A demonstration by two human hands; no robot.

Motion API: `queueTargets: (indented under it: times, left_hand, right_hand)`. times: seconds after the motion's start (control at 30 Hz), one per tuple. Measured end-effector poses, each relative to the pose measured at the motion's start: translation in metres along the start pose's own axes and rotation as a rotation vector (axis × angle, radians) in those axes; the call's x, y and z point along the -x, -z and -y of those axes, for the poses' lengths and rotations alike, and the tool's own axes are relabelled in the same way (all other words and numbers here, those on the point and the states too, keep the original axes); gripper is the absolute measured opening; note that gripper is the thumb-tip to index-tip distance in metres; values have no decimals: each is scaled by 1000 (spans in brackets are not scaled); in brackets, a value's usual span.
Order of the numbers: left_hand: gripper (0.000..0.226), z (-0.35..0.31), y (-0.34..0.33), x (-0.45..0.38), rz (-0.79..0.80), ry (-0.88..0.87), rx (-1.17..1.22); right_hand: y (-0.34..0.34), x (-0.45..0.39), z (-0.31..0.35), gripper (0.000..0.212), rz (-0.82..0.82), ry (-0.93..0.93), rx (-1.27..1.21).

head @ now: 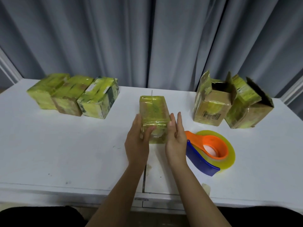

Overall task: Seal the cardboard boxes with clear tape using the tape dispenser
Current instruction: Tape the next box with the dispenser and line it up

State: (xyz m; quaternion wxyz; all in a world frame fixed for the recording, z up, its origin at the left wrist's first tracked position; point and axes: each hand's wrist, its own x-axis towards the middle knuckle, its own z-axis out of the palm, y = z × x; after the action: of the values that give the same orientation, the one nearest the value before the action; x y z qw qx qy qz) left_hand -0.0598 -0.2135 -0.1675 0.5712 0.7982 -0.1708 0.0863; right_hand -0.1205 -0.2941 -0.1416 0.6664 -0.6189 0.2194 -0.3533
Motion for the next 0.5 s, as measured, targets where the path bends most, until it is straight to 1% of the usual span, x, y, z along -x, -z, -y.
queueTargets:
  times: [0.07, 0.1, 0.2, 0.23, 0.3, 0.33, 0.4, 0.43, 0.5]
  left_hand:
    - [50, 3, 2, -4, 11, -64, 9]
    - [49, 6, 3, -8, 30, -91, 17]
    - [47, 11, 8, -13, 66, -95, 34]
    - [46, 11, 9, -12, 69, -105, 52]
    - [44, 6, 11, -7, 76, -114, 105]
    - [44, 3, 10, -5, 74, -107, 112]
    - [44, -1, 9, -2, 68, -91, 91]
    - [45, -2, 8, 0, 64, -89, 70]
    - [44, -1, 8, 4, 61, -91, 26]
  right_hand:
    - [1, -1, -7, 46, -11, 88, 130]
    - [1, -2, -12, 45, -24, 126, 193]
    - [0, -4, -25, 44, -65, 254, 385]
    - [-1, -4, -27, 46, -74, 297, 430]
    - [-5, -1, -30, 50, -93, 336, 434]
    - [-7, 0, -30, 51, -109, 308, 397]
    - [-10, 5, -21, 56, -128, 180, 290]
    - [-11, 7, -16, 59, -101, 107, 224]
    - [-8, 10, -7, 66, 7, -6, 61]
